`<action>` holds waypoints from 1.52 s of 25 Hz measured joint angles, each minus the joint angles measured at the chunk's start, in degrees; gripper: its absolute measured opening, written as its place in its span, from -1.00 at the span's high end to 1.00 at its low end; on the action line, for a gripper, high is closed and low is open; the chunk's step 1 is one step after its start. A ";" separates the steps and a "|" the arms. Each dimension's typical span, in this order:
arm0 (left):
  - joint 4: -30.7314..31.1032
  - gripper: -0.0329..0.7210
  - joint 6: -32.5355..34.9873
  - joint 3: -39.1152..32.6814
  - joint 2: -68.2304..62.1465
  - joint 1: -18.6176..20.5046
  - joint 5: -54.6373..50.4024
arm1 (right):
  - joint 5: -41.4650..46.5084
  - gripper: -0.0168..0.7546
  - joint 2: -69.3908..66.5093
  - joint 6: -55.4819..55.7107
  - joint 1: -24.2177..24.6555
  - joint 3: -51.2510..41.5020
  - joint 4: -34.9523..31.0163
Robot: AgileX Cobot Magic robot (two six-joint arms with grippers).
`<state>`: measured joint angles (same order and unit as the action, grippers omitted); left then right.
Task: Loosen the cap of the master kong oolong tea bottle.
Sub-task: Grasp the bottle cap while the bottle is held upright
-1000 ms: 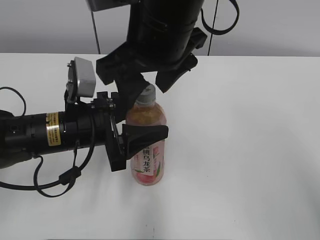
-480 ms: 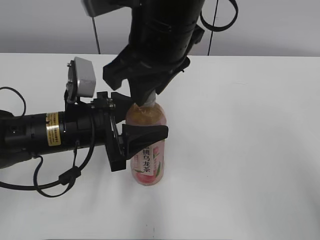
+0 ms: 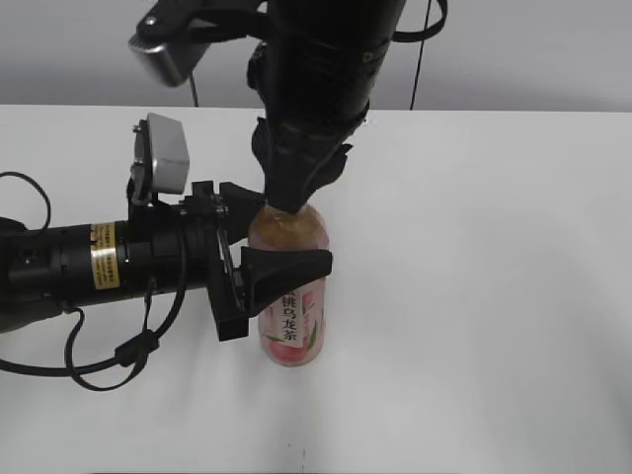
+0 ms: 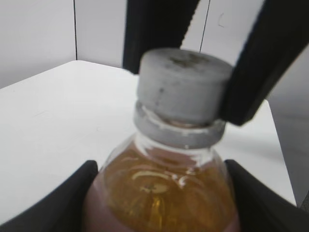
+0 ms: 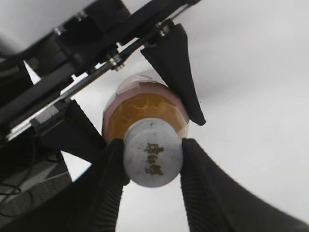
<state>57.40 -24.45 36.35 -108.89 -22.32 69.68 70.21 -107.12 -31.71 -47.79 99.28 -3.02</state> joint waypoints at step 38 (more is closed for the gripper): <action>0.30 -0.29 0.51 0.00 0.00 0.00 0.14 | -1.07 0.25 0.17 -106.09 0.06 0.00 -0.11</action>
<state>57.71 -23.94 36.35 -108.89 -22.32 69.81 69.14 -106.95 -137.80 -47.73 99.28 -3.13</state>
